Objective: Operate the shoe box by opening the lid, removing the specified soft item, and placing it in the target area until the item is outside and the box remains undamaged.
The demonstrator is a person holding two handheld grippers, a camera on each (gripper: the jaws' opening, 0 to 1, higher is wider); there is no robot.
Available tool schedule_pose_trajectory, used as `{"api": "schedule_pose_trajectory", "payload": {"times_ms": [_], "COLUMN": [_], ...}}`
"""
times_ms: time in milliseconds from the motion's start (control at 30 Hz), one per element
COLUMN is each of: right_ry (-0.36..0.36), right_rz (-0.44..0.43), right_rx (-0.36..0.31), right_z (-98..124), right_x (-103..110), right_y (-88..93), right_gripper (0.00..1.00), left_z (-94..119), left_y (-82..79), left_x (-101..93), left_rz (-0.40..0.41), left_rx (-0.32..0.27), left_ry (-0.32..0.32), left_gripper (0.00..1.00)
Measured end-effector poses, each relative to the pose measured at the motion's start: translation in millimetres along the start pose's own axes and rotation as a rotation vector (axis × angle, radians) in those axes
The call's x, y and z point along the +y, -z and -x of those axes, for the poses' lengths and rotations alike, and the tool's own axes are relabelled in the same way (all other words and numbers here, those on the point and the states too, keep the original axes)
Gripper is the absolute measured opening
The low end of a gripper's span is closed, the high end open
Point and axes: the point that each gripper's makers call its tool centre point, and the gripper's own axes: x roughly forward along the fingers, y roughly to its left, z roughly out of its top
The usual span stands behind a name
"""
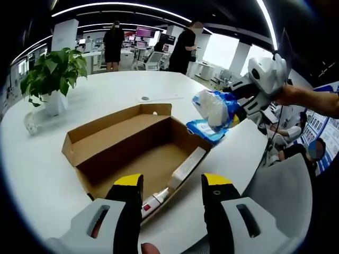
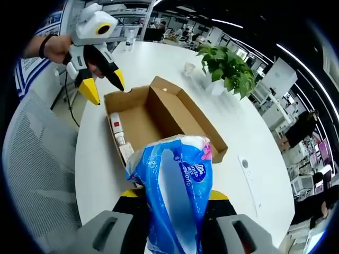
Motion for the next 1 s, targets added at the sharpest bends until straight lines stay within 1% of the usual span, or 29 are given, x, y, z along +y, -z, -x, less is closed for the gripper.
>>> {"api": "schedule_pose_trajectory", "payload": {"times_ms": [133,200,267,467,733,1000], "right_ry": [0.005,0.010,0.011,0.018,0.030,0.037], "right_rz": [-0.019,-0.020,-0.028,-0.054,-0.092,-0.121], "right_rx": [0.020,0.033,0.048,0.072,0.118,0.154], "right_z": [5,5,5,10,25,39], "right_x": [1,1,-1,-2,-4,-6], "right_y": [19.0,28.4,43.0,71.7,116.4,153.0], "right_gripper": [0.33,0.33,0.33,0.33,0.33,0.34], "left_z": [-4,-7,-11,-20,-30,-39], "left_y": [-0.7,-2.9,-6.1,-11.3,-9.9,-8.2], "left_x": [-2.9,-4.8,-7.6,-17.6,-24.6,-26.2], "left_rz": [-0.005,-0.006,-0.007,-0.027,-0.033,-0.030], "left_rx": [0.007,0.007,0.005,0.014,0.031,0.047], "left_ry": [0.006,0.009,0.013,0.030,0.042,0.042], "left_gripper": [0.45,0.45,0.45,0.45,0.45,0.45]}}
